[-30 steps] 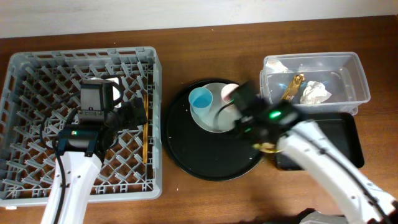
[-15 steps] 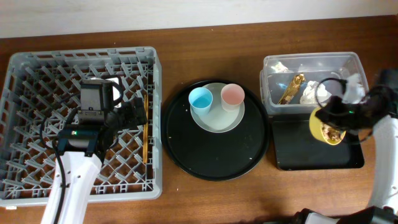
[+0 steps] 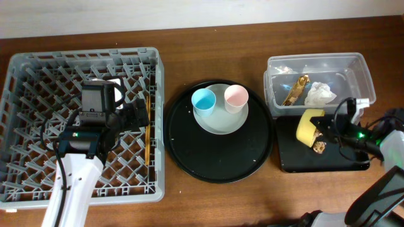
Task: Sort waste into correct bins and load items into the dishwasher rack
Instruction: 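Lift the yellow bowl and tip its scraps onto the black tray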
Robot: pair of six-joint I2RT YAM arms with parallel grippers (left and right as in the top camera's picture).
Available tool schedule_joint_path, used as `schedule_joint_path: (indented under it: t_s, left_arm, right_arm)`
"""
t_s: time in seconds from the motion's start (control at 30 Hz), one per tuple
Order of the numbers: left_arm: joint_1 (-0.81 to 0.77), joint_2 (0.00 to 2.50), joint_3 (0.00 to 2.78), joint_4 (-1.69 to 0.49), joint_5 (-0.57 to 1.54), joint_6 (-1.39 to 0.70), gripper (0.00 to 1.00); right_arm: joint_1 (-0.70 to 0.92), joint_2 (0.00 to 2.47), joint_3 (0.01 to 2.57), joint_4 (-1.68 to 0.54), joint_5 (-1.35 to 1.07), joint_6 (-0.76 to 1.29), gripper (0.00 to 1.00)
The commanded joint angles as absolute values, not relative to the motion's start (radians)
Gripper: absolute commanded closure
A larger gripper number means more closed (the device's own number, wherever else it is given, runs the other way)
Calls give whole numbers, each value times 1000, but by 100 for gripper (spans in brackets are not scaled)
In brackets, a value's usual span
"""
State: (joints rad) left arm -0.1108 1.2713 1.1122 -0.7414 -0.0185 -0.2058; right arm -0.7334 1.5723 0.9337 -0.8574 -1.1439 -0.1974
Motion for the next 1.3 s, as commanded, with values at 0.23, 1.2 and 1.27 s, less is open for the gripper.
schedule_joint_path:
  t_s: [0.23,1.2,1.27]
  left_arm:
    - [-109,1260,1128,-738,-26,-215,1]
    - [-109,1260,1128,-738,-26,-215,1]
    - [-109,1260,1128,-738,-26,-215,1]
  right_arm:
    - [-937,1577,891,-803,-1395,-232,96]
    - [-936,1579,869,-984,-1552,-124,96]
    - [-936,1579,870,-954,-1552,-116,96]
